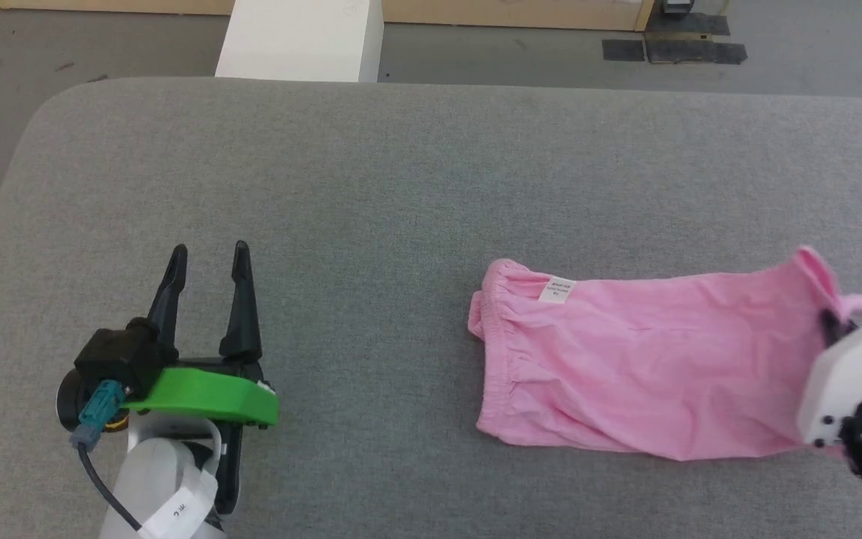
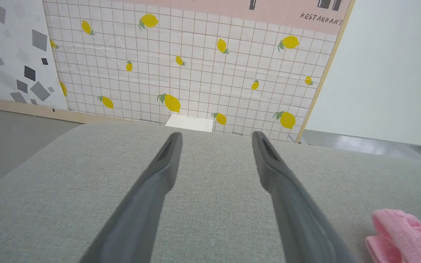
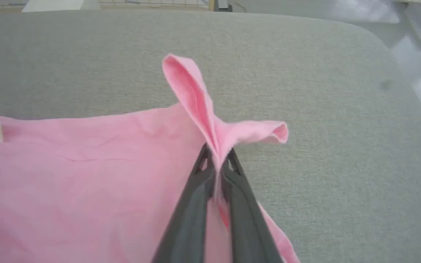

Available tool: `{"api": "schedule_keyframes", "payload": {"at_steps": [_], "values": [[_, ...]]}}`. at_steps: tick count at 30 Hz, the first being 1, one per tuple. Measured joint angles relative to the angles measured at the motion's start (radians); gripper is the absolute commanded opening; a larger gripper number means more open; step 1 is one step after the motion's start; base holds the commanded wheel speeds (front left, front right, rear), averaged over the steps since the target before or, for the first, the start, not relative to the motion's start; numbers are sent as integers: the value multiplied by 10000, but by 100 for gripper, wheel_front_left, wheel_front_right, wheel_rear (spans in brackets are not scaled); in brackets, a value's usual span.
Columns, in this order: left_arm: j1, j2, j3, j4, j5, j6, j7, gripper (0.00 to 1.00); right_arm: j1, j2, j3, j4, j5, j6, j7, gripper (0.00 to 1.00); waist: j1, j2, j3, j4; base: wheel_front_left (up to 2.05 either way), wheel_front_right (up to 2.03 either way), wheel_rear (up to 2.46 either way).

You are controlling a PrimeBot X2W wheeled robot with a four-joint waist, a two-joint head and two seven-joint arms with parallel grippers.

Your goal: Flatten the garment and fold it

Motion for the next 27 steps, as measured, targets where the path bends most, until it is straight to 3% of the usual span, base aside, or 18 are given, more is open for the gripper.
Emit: {"api": "schedule_keyframes", "payload": {"at_steps": [5,9,16,23,24,25,26,27], "values": [[-1,-23,-6,98,65,-81,0,100,122,-234,2140,-1267,290,0,842,0,0,0,-45,73,0,0,0],[-2,-54,-13,171,65,-92,0,100,-107,-619,3900,-1465,554,0,1216,0,0,0,-41,158,0,0,0],[-8,-90,-119,236,48,-157,0,100,-1458,-667,6130,59,1030,0,1310,0,0,0,45,426,0,0,0],[-33,-127,-259,272,-15,-169,0,100,-2207,-740,7325,2090,1432,0,1246,0,0,0,234,746,0,0,0],[-41,-128,-255,282,-17,-169,0,100,-2304,-763,7444,2293,1511,0,1172,6,0,0,272,777,0,0,0],[-49,-128,-255,284,-19,-169,0,100,-2372,-792,7545,2406,1567,0,1108,38,0,0,295,799,0,0,0],[-58,-130,-257,284,-19,-169,0,100,-2458,-848,7672,2504,1624,0,999,96,0,0,323,819,0,0,0],[-58,-132,-247,284,-19,-171,0,100,-2540,-867,7735,2558,1699,0,863,100,0,0,347,829,0,0,0]]}}
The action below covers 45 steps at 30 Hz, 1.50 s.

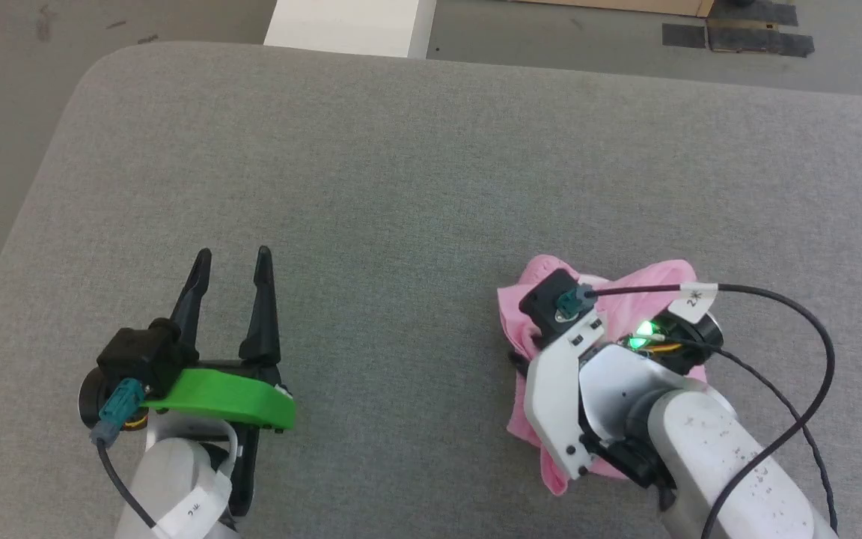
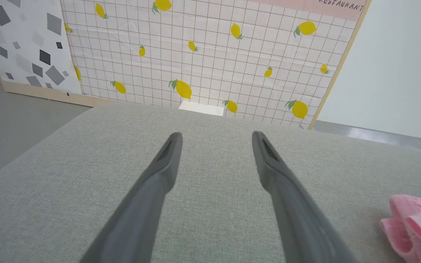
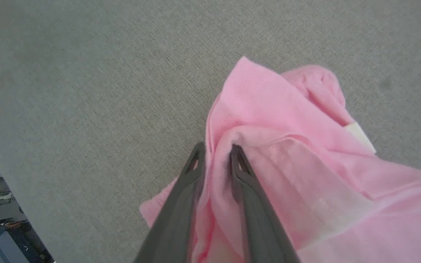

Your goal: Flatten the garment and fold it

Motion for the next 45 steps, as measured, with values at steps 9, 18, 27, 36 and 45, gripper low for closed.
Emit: {"api": "schedule_keyframes", "payload": {"at_steps": [9,18,27,36,45], "values": [[0,-8,169,19,2,-2,0,100,-732,159,-130,-698,123,0,-2759,100,0,0,-45,-250,0,0,0],[2,-21,265,-36,36,-4,0,100,249,775,-2821,-1778,234,0,-5762,100,0,0,-274,-599,0,0,0],[24,-25,320,-151,105,-8,0,100,2529,836,-5208,-934,1758,-2,-6707,100,0,0,-467,-945,0,0,0],[25,-29,314,-190,115,-8,0,100,2727,867,-4769,1124,3114,0,-5866,100,0,0,-384,-1058,0,0,0],[25,-29,257,-148,98,-10,0,100,2057,867,-4240,2382,2984,0,-4755,100,0,0,-282,-917,0,0,0]]}}
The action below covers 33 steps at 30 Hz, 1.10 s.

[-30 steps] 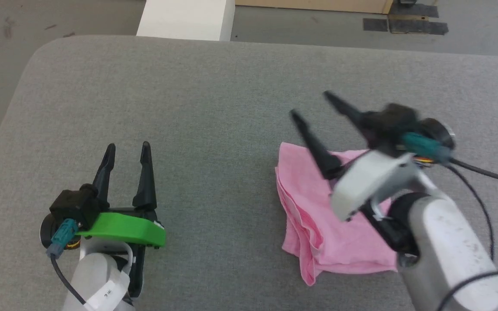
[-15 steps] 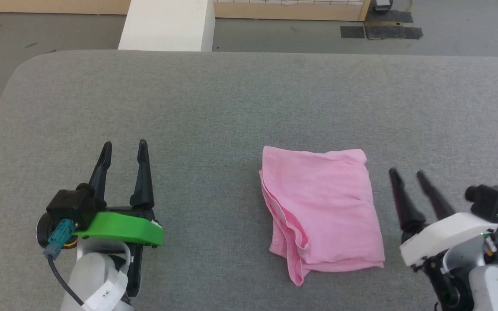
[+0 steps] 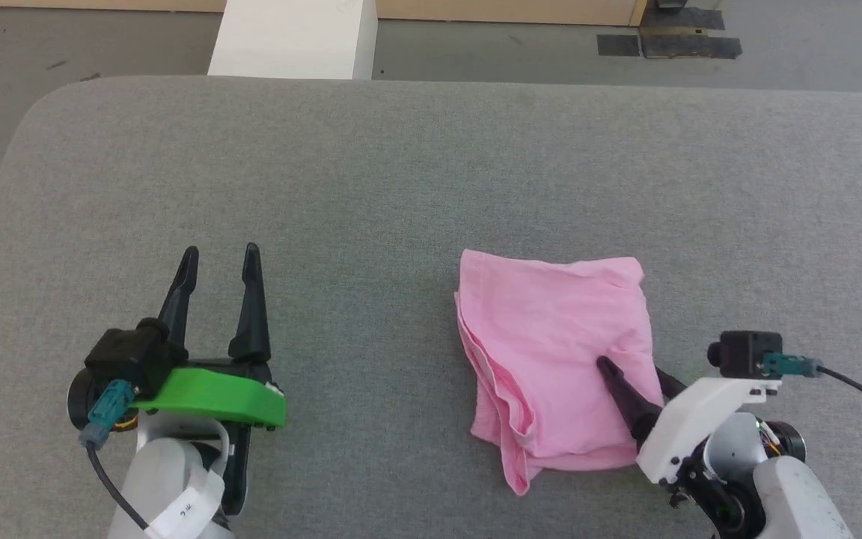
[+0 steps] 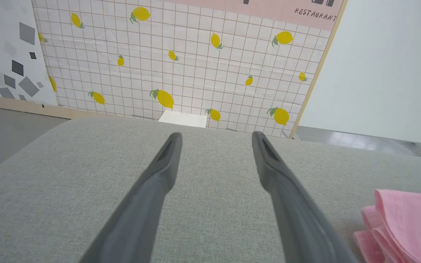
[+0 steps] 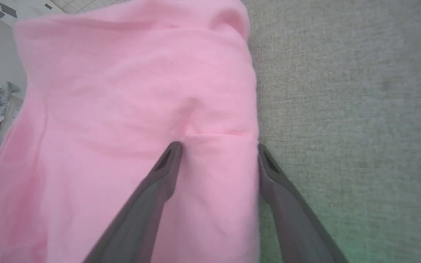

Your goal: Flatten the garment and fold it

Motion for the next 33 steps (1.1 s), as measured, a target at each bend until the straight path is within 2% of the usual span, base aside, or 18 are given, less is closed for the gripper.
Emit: {"api": "schedule_keyframes", "payload": {"at_steps": [1,2,3,4,5,6,8,14,18,22,27,33], "values": [[0,0,-4,4,0,0,0,100,-99,-2,25,111,-90,0,222,100,0,0,8,12,0,0,0],[0,0,-10,10,0,0,0,100,-203,-4,52,190,-209,0,433,74,0,0,18,23,0,0,0],[0,0,-13,13,0,0,0,100,-301,-19,67,236,-332,0,625,44,0,0,28,33,0,0,0],[-1,0,-17,15,0,0,0,100,-368,-23,82,253,-407,0,748,29,0,0,37,41,0,0,0],[-1,0,-21,19,0,0,0,100,-439,-29,115,251,-491,0,869,8,0,0,48,49,0,0,0],[-1,0,-15,19,-2,0,0,100,-478,-27,148,232,-564,0,938,0,0,0,58,50,0,0,0],[-1,0,10,17,0,0,0,100,-510,-23,268,150,-802,0,1057,0,0,0,74,25,0,0,0],[6,0,213,-59,25,0,0,100,-703,-94,731,-761,-2805,0,1411,0,0,0,134,-295,0,0,0],[4,33,274,-247,102,0,-4,100,-1353,-1191,1415,-1390,-3824,2,1914,0,0,0,226,-710,0,0,0],[-29,127,180,-466,267,0,-10,100,-1998,-2359,2027,-1607,-3965,2,2150,0,0,0,393,-1265,0,0,0],[-417,341,-79,-587,495,0,-10,100,-2894,-3423,2056,-1066,-4096,6,1900,0,0,0,738,-2079,0,0,0],[-779,890,-313,-612,694,0,13,100,-4011,-3574,1655,464,-4171,6,924,0,0,1,1270,-3126,0,0,0]]}}
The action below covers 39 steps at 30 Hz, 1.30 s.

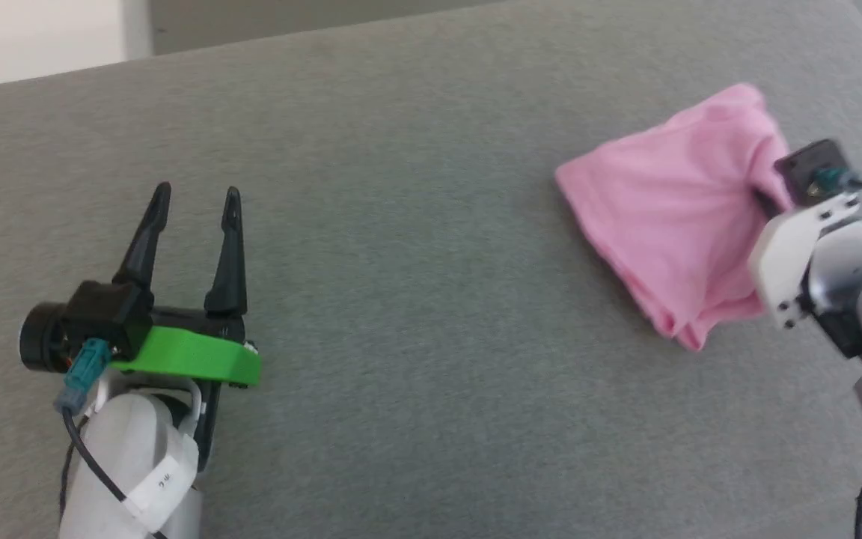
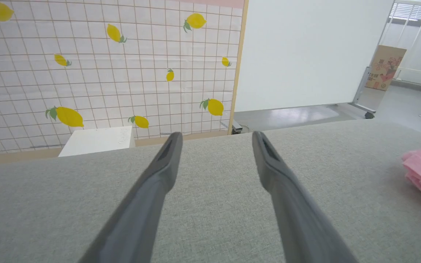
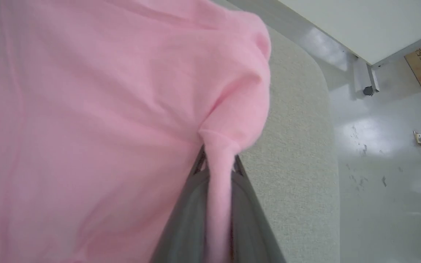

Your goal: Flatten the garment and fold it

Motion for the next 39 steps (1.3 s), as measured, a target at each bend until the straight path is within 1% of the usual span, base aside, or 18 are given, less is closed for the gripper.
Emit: {"api": "schedule_keyframes", "payload": {"at_steps": [4,11,18,24,25,26,27,28,31,32,36,39], "values": [[-268,284,-50,-259,92,0,180,100,-691,-104,-631,1112,-502,0,-694,0,0,0,449,-640,0,0,0],[-607,552,-309,-702,341,0,556,100,-1479,-157,-1812,2694,-1392,0,-1708,0,0,0,1428,-1323,0,0,0],[-707,878,-424,-1206,362,0,1009,100,-2332,-107,-3195,3576,-2359,0,-2497,0,1,0,2262,-1609,0,0,0],[-854,1003,-470,-1628,360,0,1179,100,-2690,259,-4405,4071,-3170,0,-2968,0,1,0,2775,-1531,0,0,0],[-863,1007,-489,-1657,360,2,1179,100,-2708,284,-4560,4115,-3285,0,-3041,8,2,0,2801,-1493,0,0,0],[-870,1007,-500,-1664,359,4,1175,100,-2710,309,-4736,4159,-3467,0,-3110,38,1,0,2817,-1444,0,0,0],[-870,1003,-506,-1647,357,12,1152,100,-2709,341,-4938,4207,-3659,0,-3160,97,1,0,2813,-1394,0,0,0],[-867,986,-516,-1599,351,13,1093,100,-2709,372,-5162,4247,-3783,2,-3181,100,2,0,2781,-1354,0,0,0],[-829,821,-541,-1300,276,77,836,100,-2691,410,-5760,4259,-3829,0,-3507,100,2,0,2571,-1254,0,0,0],[-717,589,-598,-840,182,123,545,100,-2512,270,-5902,4088,-3933,0,-3981,100,2,0,2236,-1122,0,0,0],[-428,290,-598,-299,-128,240,267,100,-2046,142,-5814,3636,-3758,0,-4554,100,2,0,1694,-894,0,0,0],[-127,12,-570,144,-318,291,115,100,-1510,190,-5471,2884,-3177,0,-4997,100,1,0,1095,-624,0,0,0]]}}
